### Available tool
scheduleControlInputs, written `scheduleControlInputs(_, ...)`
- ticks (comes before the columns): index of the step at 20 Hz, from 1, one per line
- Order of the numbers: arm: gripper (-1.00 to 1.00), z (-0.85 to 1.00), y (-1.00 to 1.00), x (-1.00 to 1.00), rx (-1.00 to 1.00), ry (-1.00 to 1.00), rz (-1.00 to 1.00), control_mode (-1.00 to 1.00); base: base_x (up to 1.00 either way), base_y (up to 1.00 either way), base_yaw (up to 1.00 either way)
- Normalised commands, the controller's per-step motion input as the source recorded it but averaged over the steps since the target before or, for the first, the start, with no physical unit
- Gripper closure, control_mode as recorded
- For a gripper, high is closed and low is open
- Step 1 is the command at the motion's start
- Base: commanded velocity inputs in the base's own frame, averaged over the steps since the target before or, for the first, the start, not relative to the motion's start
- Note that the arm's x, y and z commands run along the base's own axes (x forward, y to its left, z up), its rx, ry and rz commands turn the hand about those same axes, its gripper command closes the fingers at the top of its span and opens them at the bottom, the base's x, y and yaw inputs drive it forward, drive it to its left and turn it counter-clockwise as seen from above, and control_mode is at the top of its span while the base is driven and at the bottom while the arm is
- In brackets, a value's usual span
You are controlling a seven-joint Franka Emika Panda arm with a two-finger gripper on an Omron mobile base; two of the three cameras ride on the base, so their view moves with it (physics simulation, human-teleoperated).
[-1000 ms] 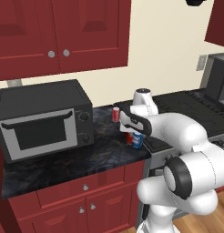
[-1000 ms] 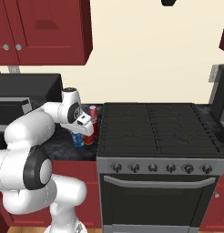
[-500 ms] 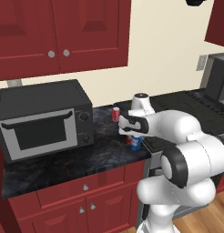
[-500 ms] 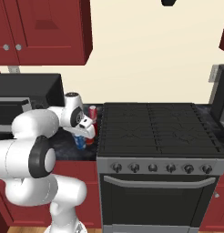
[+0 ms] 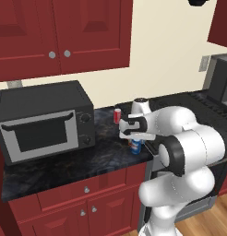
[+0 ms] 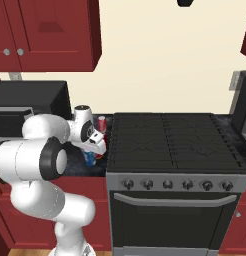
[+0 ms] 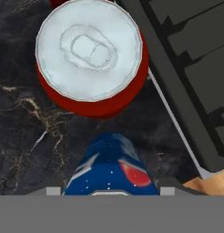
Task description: Four empty soda cans are scattered around the kitchen. Gather all the cans and cluster them next to the stove for recycling.
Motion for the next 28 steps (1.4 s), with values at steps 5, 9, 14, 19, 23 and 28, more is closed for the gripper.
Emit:
scheduleControlInputs(5,1.0,-0.23,0.0,0.13,0.0,0.02,0.0,-1.0,0.0,0.0,0.0)
scheduleControlInputs(9,1.0,-0.19,0.0,0.1,0.0,0.0,0.0,-1.0,0.0,0.0,0.0)
scheduleControlInputs(14,-1.0,-0.12,0.0,0.0,0.0,0.0,0.0,-1.0,0.0,0.0,0.0)
scheduleControlInputs(19,-1.0,-0.01,0.0,0.0,0.0,0.0,0.0,-1.0,0.0,0.0,0.0)
scheduleControlInputs(23,-1.0,0.0,0.0,0.0,0.0,0.0,0.0,-1.0,0.0,0.0,0.0)
scheduleControlInputs(28,-1.0,0.03,0.0,0.0,0.01,-0.01,0.0,-1.0,0.0,0.0,0.0)
